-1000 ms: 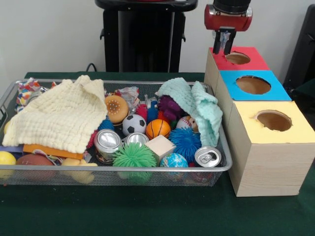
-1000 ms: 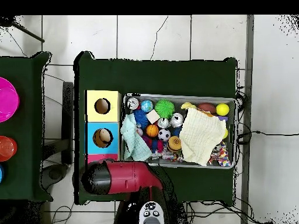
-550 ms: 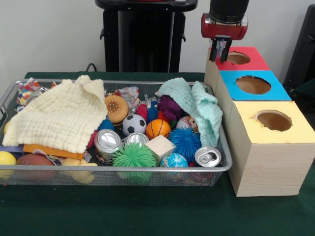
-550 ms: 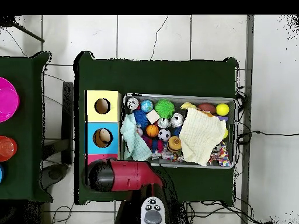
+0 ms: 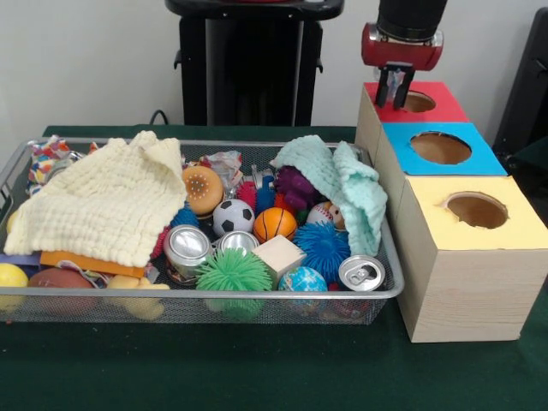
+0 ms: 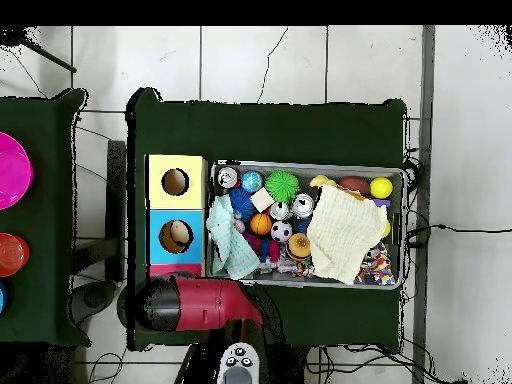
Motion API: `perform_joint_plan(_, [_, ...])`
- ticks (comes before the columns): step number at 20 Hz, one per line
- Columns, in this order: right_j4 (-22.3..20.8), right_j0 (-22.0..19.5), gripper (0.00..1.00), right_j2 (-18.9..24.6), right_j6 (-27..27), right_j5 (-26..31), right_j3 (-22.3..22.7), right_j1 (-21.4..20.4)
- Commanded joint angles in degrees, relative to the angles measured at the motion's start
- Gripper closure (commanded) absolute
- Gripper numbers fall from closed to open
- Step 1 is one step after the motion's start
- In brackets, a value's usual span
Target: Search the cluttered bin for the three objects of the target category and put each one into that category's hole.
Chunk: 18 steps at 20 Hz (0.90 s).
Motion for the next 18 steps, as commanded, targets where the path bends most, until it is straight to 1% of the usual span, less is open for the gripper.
perform_joint_plan(1, [5.75, 5.08, 1.0, -1.58, 18.77, 1.46, -6.52, 2.53])
perform_joint_plan(3, [6.49, 7.05, 1.0, -2.88, 19.47, 2.37, -7.88, 3.07])
perform_joint_plan(12, [8.83, 10.15, 1.0, -5.02, 19.07, 3.0, -13.28, 7.21])
perform_joint_plan(18, [9.17, 6.88, 1.0, -2.27, 14.63, -0.11, -16.13, 11.23])
